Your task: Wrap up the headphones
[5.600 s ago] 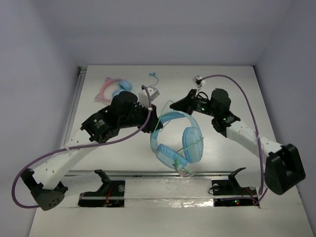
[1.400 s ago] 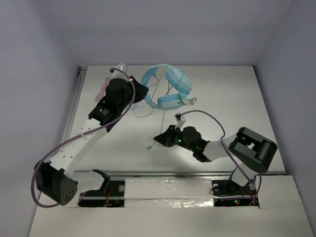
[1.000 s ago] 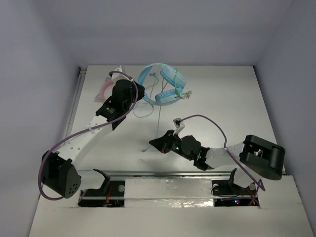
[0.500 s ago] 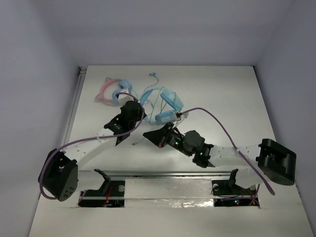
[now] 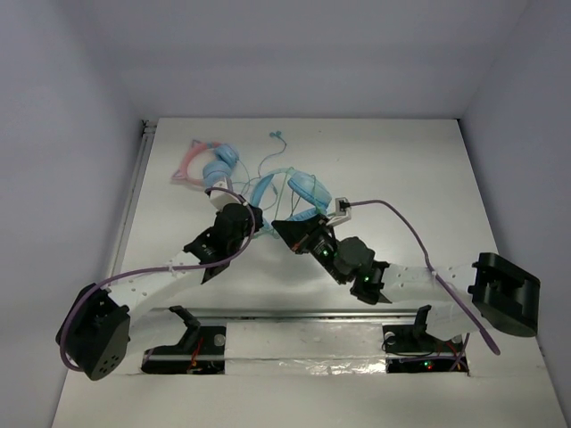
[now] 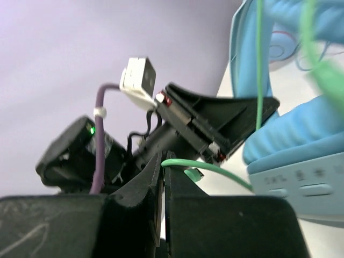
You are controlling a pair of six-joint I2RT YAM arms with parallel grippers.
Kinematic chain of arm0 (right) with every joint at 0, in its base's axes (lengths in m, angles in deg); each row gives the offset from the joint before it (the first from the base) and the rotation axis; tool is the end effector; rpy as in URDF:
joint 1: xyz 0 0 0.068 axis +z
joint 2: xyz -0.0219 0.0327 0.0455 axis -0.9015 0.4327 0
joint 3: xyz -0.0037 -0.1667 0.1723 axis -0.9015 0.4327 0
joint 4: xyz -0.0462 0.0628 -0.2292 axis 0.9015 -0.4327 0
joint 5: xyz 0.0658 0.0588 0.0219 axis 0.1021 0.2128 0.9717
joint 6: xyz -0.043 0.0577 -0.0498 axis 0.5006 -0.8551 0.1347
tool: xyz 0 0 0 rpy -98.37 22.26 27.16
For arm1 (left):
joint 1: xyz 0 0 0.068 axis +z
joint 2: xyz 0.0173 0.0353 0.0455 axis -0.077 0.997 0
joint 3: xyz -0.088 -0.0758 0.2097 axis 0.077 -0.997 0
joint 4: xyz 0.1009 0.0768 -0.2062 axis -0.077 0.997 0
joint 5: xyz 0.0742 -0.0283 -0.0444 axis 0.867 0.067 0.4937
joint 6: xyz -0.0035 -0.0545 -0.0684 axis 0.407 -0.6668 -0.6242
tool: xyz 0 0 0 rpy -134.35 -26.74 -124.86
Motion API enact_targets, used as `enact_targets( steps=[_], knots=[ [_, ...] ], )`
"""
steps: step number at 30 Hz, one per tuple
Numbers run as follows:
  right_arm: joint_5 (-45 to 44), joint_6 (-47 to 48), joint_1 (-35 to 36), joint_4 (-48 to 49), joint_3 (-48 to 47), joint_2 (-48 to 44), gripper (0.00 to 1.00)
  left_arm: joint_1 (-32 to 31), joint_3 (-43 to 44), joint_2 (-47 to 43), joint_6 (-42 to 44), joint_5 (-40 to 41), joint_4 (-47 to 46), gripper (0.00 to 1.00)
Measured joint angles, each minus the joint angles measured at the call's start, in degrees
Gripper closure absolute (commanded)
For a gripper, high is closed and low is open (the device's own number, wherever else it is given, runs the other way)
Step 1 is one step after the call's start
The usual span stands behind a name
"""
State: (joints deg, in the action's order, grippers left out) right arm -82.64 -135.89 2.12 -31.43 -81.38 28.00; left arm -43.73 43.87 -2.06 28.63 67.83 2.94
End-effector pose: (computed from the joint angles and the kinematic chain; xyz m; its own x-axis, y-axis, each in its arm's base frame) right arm 0.1580 0.2737 0.2502 -0.4992 0.7201 -0.4820 -0.3918 0.3085 0.8668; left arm 0.2361 -0.1531 0.2094 -0.3646 -0.5489 -0.7522 0.0318 0.8000 -0.5992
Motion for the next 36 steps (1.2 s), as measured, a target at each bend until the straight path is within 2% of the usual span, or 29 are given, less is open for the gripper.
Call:
enact_targets(
  steps=[12, 24, 36],
  knots=[
    [-11.5, -7.2, 0.4, 3.0, 3.5, -1.2, 1.00, 0.0, -5.0, 0.0, -4.4, -5.4, -6.9, 1.00],
    [-16.4, -11.6, 0.7, 4.3, 5.2, -2.0, 1.00, -0.1, -5.2, 1.6, -5.7, -7.2, -9.4, 1.00],
    [-20.4, -18.5, -0.6, 1.5, 4.0, 0.6, 1.00, -3.5, -2.0, 4.2, -5.6, 0.9, -2.9, 1.00]
  ],
)
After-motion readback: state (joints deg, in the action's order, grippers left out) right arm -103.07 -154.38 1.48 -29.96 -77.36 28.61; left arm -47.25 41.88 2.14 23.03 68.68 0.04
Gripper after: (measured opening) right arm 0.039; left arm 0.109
